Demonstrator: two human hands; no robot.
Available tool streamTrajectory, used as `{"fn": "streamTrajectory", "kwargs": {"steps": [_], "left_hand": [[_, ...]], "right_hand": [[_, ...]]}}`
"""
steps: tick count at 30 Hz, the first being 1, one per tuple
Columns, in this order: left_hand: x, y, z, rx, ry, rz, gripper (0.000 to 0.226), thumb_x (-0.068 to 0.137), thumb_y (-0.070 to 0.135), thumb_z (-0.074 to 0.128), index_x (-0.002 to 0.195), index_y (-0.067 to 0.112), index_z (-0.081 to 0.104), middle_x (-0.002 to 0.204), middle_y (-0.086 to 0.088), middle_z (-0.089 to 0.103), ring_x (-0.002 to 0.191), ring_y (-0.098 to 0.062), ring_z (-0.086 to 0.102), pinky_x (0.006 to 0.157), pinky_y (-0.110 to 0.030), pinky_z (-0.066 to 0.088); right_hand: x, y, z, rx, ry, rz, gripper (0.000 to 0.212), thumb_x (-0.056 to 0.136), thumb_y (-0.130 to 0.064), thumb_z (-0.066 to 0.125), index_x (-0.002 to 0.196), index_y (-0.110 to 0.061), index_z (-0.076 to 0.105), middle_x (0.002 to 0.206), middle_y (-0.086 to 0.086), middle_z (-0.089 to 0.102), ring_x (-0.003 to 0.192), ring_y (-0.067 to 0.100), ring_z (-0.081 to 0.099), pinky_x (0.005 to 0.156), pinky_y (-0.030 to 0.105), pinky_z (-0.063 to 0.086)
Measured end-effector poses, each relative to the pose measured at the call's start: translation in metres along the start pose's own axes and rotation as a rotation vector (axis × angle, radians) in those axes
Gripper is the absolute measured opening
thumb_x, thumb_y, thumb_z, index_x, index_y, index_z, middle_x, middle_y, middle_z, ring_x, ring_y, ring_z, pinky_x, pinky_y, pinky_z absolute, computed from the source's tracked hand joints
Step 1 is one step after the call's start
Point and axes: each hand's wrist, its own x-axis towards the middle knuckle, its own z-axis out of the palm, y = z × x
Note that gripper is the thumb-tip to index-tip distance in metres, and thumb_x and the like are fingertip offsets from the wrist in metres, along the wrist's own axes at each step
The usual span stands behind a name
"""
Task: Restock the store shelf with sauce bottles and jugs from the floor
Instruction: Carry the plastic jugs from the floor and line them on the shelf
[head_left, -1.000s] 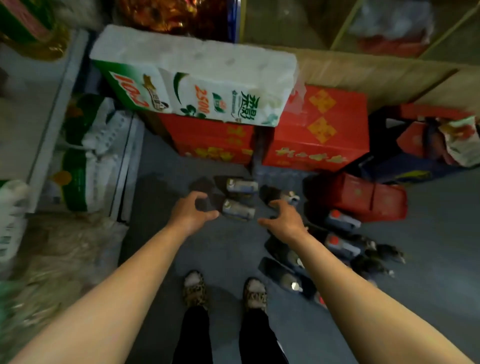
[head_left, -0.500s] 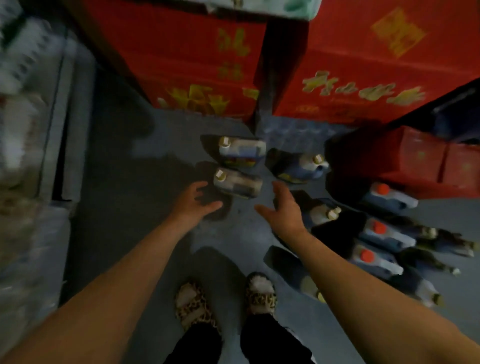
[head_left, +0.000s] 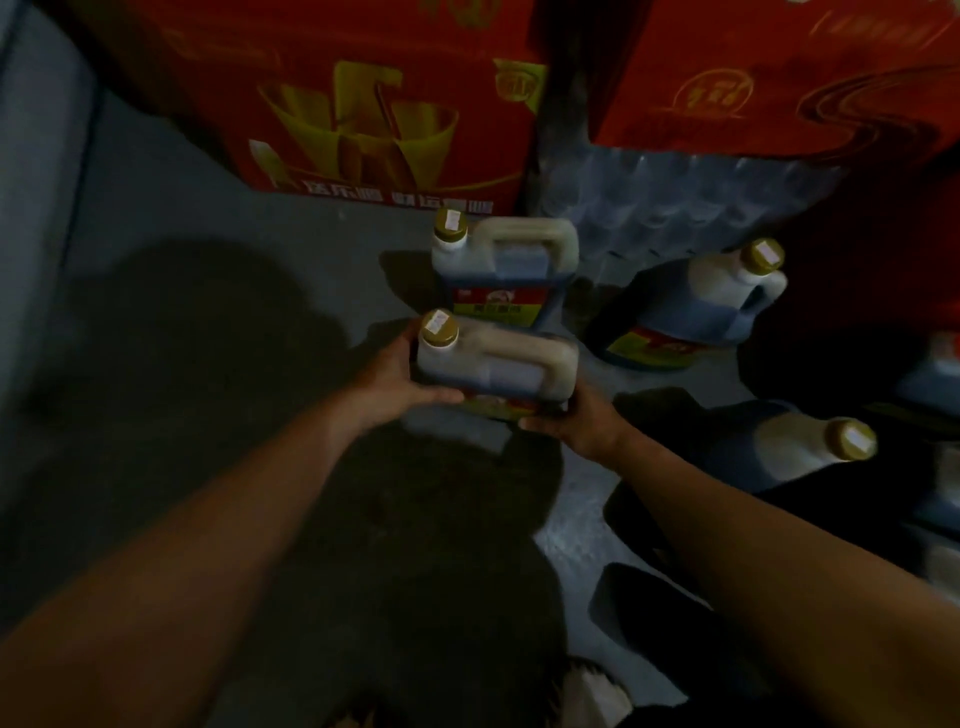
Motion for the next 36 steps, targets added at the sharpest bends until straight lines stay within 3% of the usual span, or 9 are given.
{"fn": "streamTrajectory", "kwargs": {"steps": [3,8,10,12,15,19,23,30,36], "left_hand": [[0.002,-0.001,-0.004,0.05,-0.042,0.064,0.091,0.069,0.017,0.086,0.147,0.023,0.04,0.138,0.012,0.053,0.127,-0.004,0.047,0.11,-0.035,0.04],[-0.01,-0.005,-0.001,0.006,-0.024,0.091,0.082,0.075,0.013,0.083,0.145,0.022,0.041,0.13,0.016,0.052,0.12,-0.002,0.047,0.085,-0.014,0.043],[-0.012,-0.013,-0.003,-0.112,-0.023,0.051,0.079,0.074,0.012,0.082,0.142,0.022,0.043,0.127,0.014,0.055,0.119,-0.005,0.049,0.083,-0.015,0.046],[-0.015,-0.025,-0.008,-0.251,0.001,0.005,0.079,0.065,0.024,0.087,0.134,0.027,0.05,0.131,0.007,0.06,0.124,-0.014,0.055,0.097,-0.032,0.05],[-0.026,-0.036,-0.015,-0.392,0.051,-0.06,0.08,0.05,0.047,0.092,0.121,0.035,0.057,0.123,0.008,0.067,0.121,-0.02,0.059,0.103,-0.051,0.044],[-0.041,-0.039,-0.023,-0.506,0.122,-0.084,0.086,0.059,0.042,0.09,0.135,0.026,0.053,0.123,0.004,0.068,0.118,-0.021,0.06,0.106,-0.054,0.041],[-0.056,-0.046,-0.032,-0.538,0.214,-0.071,0.066,0.067,0.041,0.084,0.127,0.027,0.059,0.115,0.003,0.072,0.112,-0.023,0.065,0.094,-0.045,0.048],[-0.063,-0.061,-0.048,-0.582,0.384,-0.138,0.052,0.062,0.041,0.088,0.107,0.024,0.068,0.101,0.002,0.076,0.1,-0.021,0.07,0.095,-0.043,0.049],[-0.058,-0.06,-0.059,-0.639,0.436,-0.158,0.019,0.087,0.036,0.068,0.1,0.022,0.068,0.094,-0.001,0.076,0.087,-0.017,0.07,0.09,-0.035,0.05]], "right_hand": [[0.009,0.01,0.0,0.016,-0.037,0.012,0.08,0.082,-0.005,0.08,0.149,-0.018,0.04,0.139,-0.007,0.05,0.132,0.011,0.045,0.102,0.018,0.043],[-0.003,0.009,0.008,0.193,-0.043,0.072,0.068,0.083,-0.002,0.077,0.139,-0.025,0.046,0.115,-0.021,0.052,0.108,-0.002,0.05,0.077,0.004,0.046],[-0.007,0.007,0.011,0.258,-0.085,0.099,0.062,0.083,-0.011,0.08,0.132,-0.031,0.048,0.118,-0.02,0.054,0.108,-0.003,0.048,0.094,0.013,0.043],[-0.007,0.003,0.013,0.307,-0.145,0.105,0.059,0.082,-0.021,0.082,0.133,-0.03,0.054,0.131,-0.012,0.061,0.121,0.008,0.055,0.104,0.03,0.044],[-0.006,-0.011,0.018,0.397,-0.206,0.107,0.047,0.09,-0.019,0.074,0.132,-0.028,0.058,0.124,-0.008,0.071,0.113,0.011,0.069,0.084,0.027,0.057],[-0.012,-0.026,0.036,0.46,-0.234,0.095,0.037,0.094,-0.018,0.068,0.129,-0.026,0.059,0.118,-0.008,0.074,0.107,0.01,0.071,0.073,0.026,0.058],[-0.012,-0.039,0.056,0.481,-0.269,0.084,0.035,0.095,-0.016,0.067,0.128,-0.022,0.06,0.112,-0.008,0.074,0.098,0.01,0.074,0.066,0.023,0.059],[-0.001,-0.055,0.084,0.424,-0.303,0.038,0.056,0.075,-0.035,0.078,0.128,-0.023,0.063,0.124,-0.001,0.073,0.115,0.022,0.069,0.099,0.053,0.055],[0.009,-0.067,0.094,0.45,-0.259,0.019,0.043,0.083,-0.03,0.072,0.124,-0.022,0.065,0.119,0.001,0.075,0.107,0.016,0.072,0.092,0.038,0.058]]}}
